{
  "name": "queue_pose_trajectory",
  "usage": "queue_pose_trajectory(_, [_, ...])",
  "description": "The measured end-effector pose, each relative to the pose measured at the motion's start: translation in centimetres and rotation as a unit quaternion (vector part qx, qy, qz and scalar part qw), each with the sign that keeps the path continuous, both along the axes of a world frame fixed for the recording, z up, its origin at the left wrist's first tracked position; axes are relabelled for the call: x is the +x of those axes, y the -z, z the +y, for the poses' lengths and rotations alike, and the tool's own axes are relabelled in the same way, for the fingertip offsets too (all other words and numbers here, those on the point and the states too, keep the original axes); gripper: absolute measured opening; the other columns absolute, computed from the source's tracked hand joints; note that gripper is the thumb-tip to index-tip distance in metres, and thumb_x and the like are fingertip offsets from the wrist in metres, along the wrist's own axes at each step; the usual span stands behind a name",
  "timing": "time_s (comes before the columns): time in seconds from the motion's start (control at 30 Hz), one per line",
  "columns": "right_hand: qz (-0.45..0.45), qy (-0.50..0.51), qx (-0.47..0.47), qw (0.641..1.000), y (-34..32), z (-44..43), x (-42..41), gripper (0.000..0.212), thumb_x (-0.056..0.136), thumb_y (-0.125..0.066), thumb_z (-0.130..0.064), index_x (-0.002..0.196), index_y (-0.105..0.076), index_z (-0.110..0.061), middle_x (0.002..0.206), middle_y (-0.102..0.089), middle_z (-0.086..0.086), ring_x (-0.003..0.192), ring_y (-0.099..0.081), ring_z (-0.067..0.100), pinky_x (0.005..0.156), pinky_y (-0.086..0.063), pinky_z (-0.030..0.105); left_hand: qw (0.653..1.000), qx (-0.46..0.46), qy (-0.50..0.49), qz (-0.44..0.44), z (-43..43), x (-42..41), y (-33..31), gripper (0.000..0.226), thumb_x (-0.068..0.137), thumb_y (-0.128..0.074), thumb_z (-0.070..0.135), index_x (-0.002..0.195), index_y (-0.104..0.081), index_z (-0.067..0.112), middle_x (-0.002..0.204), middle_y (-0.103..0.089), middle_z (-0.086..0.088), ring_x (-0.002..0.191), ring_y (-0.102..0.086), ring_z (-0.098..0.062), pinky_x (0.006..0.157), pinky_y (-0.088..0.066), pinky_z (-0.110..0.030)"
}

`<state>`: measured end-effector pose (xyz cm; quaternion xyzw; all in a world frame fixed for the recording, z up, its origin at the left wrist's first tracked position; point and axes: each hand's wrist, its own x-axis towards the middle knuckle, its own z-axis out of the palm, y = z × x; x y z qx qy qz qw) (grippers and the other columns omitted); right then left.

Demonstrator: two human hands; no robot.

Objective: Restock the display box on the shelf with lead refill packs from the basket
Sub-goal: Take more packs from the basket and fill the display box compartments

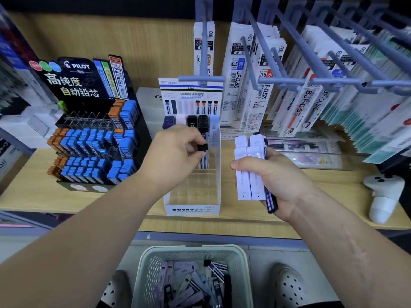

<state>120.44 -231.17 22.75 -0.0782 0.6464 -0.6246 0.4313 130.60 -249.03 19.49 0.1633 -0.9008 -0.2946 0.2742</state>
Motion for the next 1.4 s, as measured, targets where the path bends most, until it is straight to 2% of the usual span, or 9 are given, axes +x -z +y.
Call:
queue_pose_trajectory(0.37, [-0.003, -0.004, -0.009, 1.000, 0.4, 0.4, -0.4, 0.028, 0.080, -0.076, -0.005, 0.104, -0.067, -0.016, 0.063, -0.068, -0.006, 0.054, -0.067, 0.010, 0.046, -0.050, 0.022, 0.978, -0.197, -0.052, -0.030, 0.2, -0.4, 1.8, 0.019, 0.075, -0.081, 0.017, 0.091, -0.073, 0.014, 0.080, -0.067, 0.000, 0.066, -0.065, -0.025, 0.054, -0.055, -0.038])
queue_pose_trajectory(0.6, [-0.011, -0.031, -0.033, 0.999, 0.6, 0.4, -0.3, 0.022, 0.083, -0.074, -0.003, 0.095, -0.065, -0.019, 0.062, -0.068, -0.005, 0.053, -0.066, 0.010, 0.045, -0.049, 0.023, 0.974, -0.203, -0.083, -0.055, 0.1, -0.1, 1.2, 0.025, 0.076, -0.081, 0.026, 0.076, -0.057, 0.018, 0.064, -0.055, 0.006, 0.057, -0.055, -0.022, 0.051, -0.051, -0.035])
queue_pose_trajectory(0.67, [-0.012, -0.042, -0.045, 0.998, 0.8, 0.4, -0.3, 0.022, 0.082, -0.073, -0.003, 0.094, -0.066, -0.019, 0.066, -0.068, -0.004, 0.056, -0.067, 0.012, 0.047, -0.050, 0.024, 0.986, -0.148, -0.071, -0.037, 0.5, 0.0, 0.6, 0.018, 0.081, -0.077, 0.025, 0.080, -0.061, 0.018, 0.064, -0.057, 0.008, 0.058, -0.056, -0.017, 0.056, -0.052, -0.034])
queue_pose_trajectory(0.73, [-0.007, -0.049, -0.057, 0.997, 1.0, 0.2, -0.2, 0.023, 0.082, -0.074, -0.003, 0.097, -0.068, -0.019, 0.074, -0.069, -0.001, 0.062, -0.067, 0.013, 0.052, -0.052, 0.026, 0.998, 0.029, -0.051, -0.001, 1.6, -0.1, -0.7, 0.011, 0.086, -0.074, 0.025, 0.082, -0.066, 0.018, 0.062, -0.061, 0.004, 0.055, -0.054, -0.010, 0.057, -0.050, -0.029])
queue_pose_trajectory(0.8, [0.006, -0.057, -0.060, 0.997, 1.2, -0.1, 0.0, 0.026, 0.080, -0.075, -0.003, 0.101, -0.069, -0.015, 0.078, -0.071, 0.000, 0.068, -0.068, 0.015, 0.059, -0.052, 0.028, 0.962, 0.273, -0.029, 0.001, 3.2, 0.0, -2.1, 0.013, 0.088, -0.072, 0.026, 0.083, -0.069, 0.015, 0.068, -0.068, -0.004, 0.053, -0.054, -0.013, 0.053, -0.047, -0.029])
queue_pose_trajectory(0.87, [0.026, -0.069, -0.060, 0.995, 1.6, -0.4, 0.2, 0.032, 0.074, -0.078, -0.004, 0.104, -0.069, -0.010, 0.083, -0.073, 0.003, 0.075, -0.070, 0.017, 0.065, -0.052, 0.029, 0.907, 0.421, -0.008, -0.031, 4.5, 0.2, -2.4, 0.016, 0.088, -0.072, 0.024, 0.085, -0.070, 0.008, 0.071, -0.069, -0.009, 0.056, -0.058, -0.017, 0.051, -0.045, -0.028])
queue_pose_trajectory(1.03, [0.033, -0.092, -0.043, 0.994, 2.3, -1.2, 0.8, 0.053, 0.063, -0.079, -0.014, 0.114, -0.067, -0.004, 0.094, -0.075, 0.010, 0.087, -0.071, 0.023, 0.073, -0.053, 0.033, 0.861, 0.505, -0.013, -0.060, 4.8, 0.8, -1.9, 0.015, 0.083, -0.077, 0.018, 0.084, -0.072, 0.004, 0.069, -0.068, -0.009, 0.061, -0.062, -0.016, 0.056, -0.051, -0.027])
queue_pose_trajectory(1.3, [-0.004, -0.115, -0.061, 0.991, 1.6, -1.5, 1.4, 0.034, 0.077, -0.081, -0.005, 0.109, -0.068, -0.008, 0.088, -0.076, 0.004, 0.078, -0.072, 0.015, 0.062, -0.055, 0.024, 0.806, 0.587, -0.025, -0.063, 3.9, 1.6, -1.7, 0.012, 0.079, -0.078, 0.016, 0.079, -0.071, 0.006, 0.065, -0.065, -0.006, 0.058, -0.059, -0.015, 0.055, -0.050, -0.026])
queue_pose_trajectory(1.4, [-0.028, -0.120, -0.066, 0.990, 1.1, -1.4, 1.7, 0.022, 0.083, -0.073, -0.015, 0.105, -0.069, -0.014, 0.080, -0.075, -0.001, 0.064, -0.069, 0.012, 0.052, -0.051, 0.024, 0.778, 0.627, -0.016, -0.038, 3.5, 1.9, -1.8, 0.010, 0.083, -0.074, 0.016, 0.081, -0.068, 0.007, 0.069, -0.067, -0.006, 0.057, -0.060, -0.014, 0.052, -0.049, -0.023])
